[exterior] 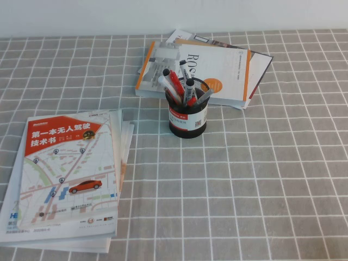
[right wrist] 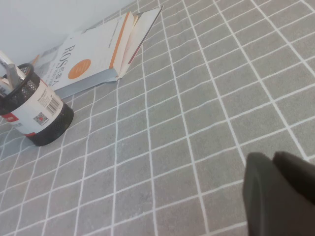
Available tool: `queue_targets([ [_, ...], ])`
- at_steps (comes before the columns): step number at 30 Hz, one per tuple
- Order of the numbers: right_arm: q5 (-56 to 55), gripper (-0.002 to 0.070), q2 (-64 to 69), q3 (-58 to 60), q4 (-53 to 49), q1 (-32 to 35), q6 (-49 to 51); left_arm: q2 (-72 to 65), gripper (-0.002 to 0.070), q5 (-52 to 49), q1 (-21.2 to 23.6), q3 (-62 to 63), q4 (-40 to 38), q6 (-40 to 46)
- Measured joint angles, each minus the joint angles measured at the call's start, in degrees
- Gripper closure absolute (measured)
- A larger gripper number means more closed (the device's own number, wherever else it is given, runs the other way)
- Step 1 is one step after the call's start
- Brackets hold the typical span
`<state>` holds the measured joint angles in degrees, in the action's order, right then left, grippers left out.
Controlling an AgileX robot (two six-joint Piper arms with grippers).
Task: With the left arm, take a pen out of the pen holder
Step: 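Take a marker out of the pen holder and lay it on the table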
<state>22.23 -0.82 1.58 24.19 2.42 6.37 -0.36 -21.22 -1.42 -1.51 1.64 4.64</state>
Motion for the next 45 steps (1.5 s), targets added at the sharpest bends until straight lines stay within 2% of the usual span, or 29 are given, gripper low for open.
queue_targets([
  [32, 0.0, 0.0689, 0.0, 0.0, 0.0, 0.0, 0.0, 0.0, 0.0679, 0.0, 0.0, 0.0, 0.0, 0.0],
  [40, 0.0, 0.0689, 0.0, 0.0, 0.0, 0.0, 0.0, 0.0, 0.0679, 0.1, 0.0, 0.0, 2.0, 0.0],
  [43, 0.0, 0.0689, 0.0, 0.0, 0.0, 0.0, 0.0, 0.0, 0.0679, 2.4, 0.0, 0.0, -0.3, -0.4],
  [45, 0.0, 0.0689, 0.0, 0.0, 0.0, 0.0, 0.0, 0.0, 0.068, 6.8, 0.0, -0.1, -5.2, -2.4],
])
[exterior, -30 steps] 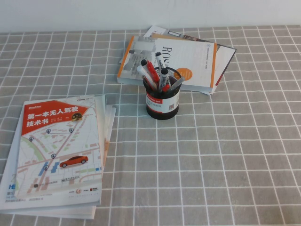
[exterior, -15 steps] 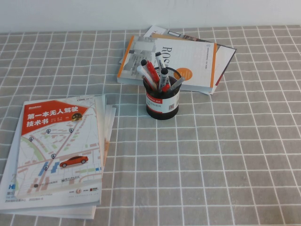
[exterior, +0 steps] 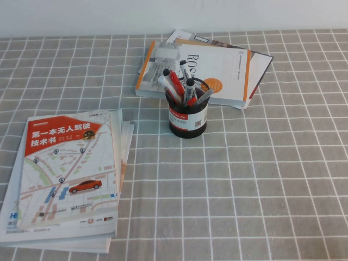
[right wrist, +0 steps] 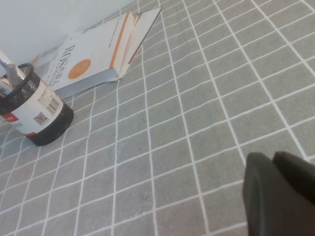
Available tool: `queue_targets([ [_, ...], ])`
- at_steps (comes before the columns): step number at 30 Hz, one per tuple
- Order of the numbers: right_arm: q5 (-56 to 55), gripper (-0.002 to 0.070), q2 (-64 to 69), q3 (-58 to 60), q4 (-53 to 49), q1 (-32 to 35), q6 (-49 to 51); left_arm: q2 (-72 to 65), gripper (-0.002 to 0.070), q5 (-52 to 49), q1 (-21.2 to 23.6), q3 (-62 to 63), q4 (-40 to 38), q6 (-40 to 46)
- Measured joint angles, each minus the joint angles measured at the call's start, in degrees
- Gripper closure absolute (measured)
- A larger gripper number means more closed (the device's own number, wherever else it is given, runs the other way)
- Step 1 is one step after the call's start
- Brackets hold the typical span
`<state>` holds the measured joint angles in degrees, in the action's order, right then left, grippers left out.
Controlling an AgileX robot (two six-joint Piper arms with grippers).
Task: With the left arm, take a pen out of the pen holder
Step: 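Take a marker out of the pen holder and lay it on the table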
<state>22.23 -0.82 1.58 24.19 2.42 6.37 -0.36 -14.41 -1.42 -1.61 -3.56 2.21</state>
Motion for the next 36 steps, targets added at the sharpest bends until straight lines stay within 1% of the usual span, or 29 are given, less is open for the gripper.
queue_targets([
  [4, 0.0, 0.0689, 0.0, 0.0, 0.0, 0.0, 0.0, 0.0, 0.068, 13.0, 0.0, 0.0, -12.6, -5.5],
  [7, 0.0, 0.0689, 0.0, 0.0, 0.0, 0.0, 0.0, 0.0, 0.068, 22.5, 0.0, 0.0, -19.3, -7.3],
  [9, 0.0, 0.0689, 0.0, 0.0, 0.0, 0.0, 0.0, 0.0, 0.068, 27.0, 0.0, 0.0, -22.0, -8.2],
  [12, 0.0, 0.0689, 0.0, 0.0, 0.0, 0.0, 0.0, 0.0, 0.068, 30.7, 0.0, 0.0, -24.3, -9.3],
  [20, 0.0, 0.0689, 0.0, 0.0, 0.0, 0.0, 0.0, 0.0, 0.068, 33.9, 0.0, 0.0, -25.8, -10.5],
  [23, 0.0, 0.0689, 0.0, 0.0, 0.0, 0.0, 0.0, 0.0, 0.068, 33.7, 0.0, 0.0, -24.3, -10.5],
  [26, 0.0, 0.0689, 0.0, 0.0, 0.0, 0.0, 0.0, 0.0, 0.068, 31.5, 0.0, 0.0, -19.0, -10.5],
  [28, 0.0, 0.0689, 0.0, 0.0, 0.0, 0.0, 0.0, 0.0, 0.068, 26.4, 0.0, 1.0, -14.7, -10.5],
  [32, 0.0, 0.0689, 0.0, 0.0, 0.0, 0.0, 0.0, 0.0, 0.068, 15.5, 0.0, 6.6, -2.6, -10.5],
  [36, 0.0, 0.0689, 0.0, 0.0, 0.0, 0.0, 0.0, -1.3, 0.068, 5.2, 0.0, 13.1, 0.2, -10.5],
])
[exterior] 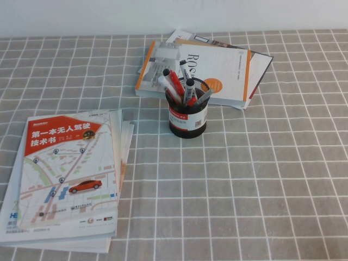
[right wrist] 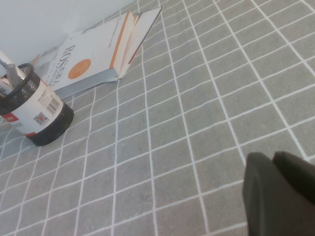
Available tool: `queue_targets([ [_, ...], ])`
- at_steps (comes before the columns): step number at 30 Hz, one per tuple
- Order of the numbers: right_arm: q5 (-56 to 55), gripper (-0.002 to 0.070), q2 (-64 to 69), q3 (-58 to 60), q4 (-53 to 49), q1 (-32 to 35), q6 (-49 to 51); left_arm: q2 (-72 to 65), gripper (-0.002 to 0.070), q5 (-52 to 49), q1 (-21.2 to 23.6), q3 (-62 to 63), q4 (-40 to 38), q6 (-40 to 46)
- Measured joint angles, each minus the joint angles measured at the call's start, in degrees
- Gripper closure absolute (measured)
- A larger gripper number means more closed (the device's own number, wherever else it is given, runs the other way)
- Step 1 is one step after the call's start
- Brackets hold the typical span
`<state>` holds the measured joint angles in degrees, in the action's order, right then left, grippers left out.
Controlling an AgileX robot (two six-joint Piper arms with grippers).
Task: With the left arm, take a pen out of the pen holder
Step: 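Take a marker out of the pen holder and lay it on the table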
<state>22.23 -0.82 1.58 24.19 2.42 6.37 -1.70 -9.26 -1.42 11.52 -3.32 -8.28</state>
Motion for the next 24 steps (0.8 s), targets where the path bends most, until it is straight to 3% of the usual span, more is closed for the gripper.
queue_targets([
  [5, 0.0, 0.0689, 0.0, 0.0, 0.0, 0.0, 0.0, -7.7, 0.068, -12.6, -0.7, 6.9, -2.2, 2.4],
  [11, 0.0, 0.0689, 0.0, 0.0, 0.0, 0.0, 0.0, -23.1, 0.068, -21.8, -6.3, 14.7, -14.4, 18.7],
  [16, 0.0, 0.0689, 0.0, 0.0, 0.0, 0.0, 0.0, -35.0, 0.068, -19.4, -11.3, 20.0, -25.5, 34.2],
  [24, 0.0, 0.0689, 0.0, 0.0, 0.0, 0.0, 0.0, -54.0, 0.068, -10.6, -17.1, 26.8, -38.4, 45.0],
])
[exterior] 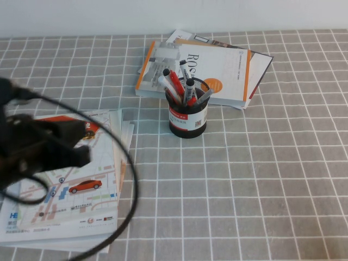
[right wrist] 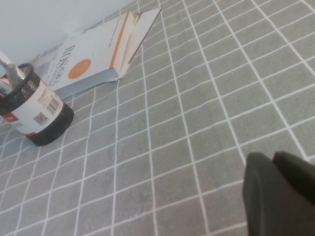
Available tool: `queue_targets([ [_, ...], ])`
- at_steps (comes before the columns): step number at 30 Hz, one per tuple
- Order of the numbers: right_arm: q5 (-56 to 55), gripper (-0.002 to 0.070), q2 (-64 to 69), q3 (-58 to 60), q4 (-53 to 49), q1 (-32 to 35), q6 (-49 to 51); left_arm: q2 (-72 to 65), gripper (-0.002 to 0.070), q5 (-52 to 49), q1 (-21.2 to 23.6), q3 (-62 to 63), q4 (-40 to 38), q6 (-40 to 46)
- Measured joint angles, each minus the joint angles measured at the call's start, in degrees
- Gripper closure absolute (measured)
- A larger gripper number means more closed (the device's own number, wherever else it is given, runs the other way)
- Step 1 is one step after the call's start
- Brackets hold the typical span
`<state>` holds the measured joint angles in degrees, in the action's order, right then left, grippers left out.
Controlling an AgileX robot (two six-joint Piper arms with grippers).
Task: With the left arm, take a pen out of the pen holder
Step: 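Take a marker out of the pen holder and lay it on the table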
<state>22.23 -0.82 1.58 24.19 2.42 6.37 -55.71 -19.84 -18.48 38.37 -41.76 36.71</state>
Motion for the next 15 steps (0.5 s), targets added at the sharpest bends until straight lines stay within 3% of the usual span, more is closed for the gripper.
queue_targets([
  [6, 0.0, 0.0689, 0.0, 0.0, 0.0, 0.0, 0.0, -15.6, 0.0672, 1.4, -5.4, 7.4, -1.4, 5.5],
  [9, 0.0, 0.0689, 0.0, 0.0, 0.0, 0.0, 0.0, -21.8, 0.0606, 1.5, -8.0, 12.1, -1.5, 6.7],
  [15, 0.0, 0.0689, 0.0, 0.0, 0.0, 0.0, 0.0, -31.9, 0.0272, 2.0, -10.4, 21.1, -2.4, 7.1],
])
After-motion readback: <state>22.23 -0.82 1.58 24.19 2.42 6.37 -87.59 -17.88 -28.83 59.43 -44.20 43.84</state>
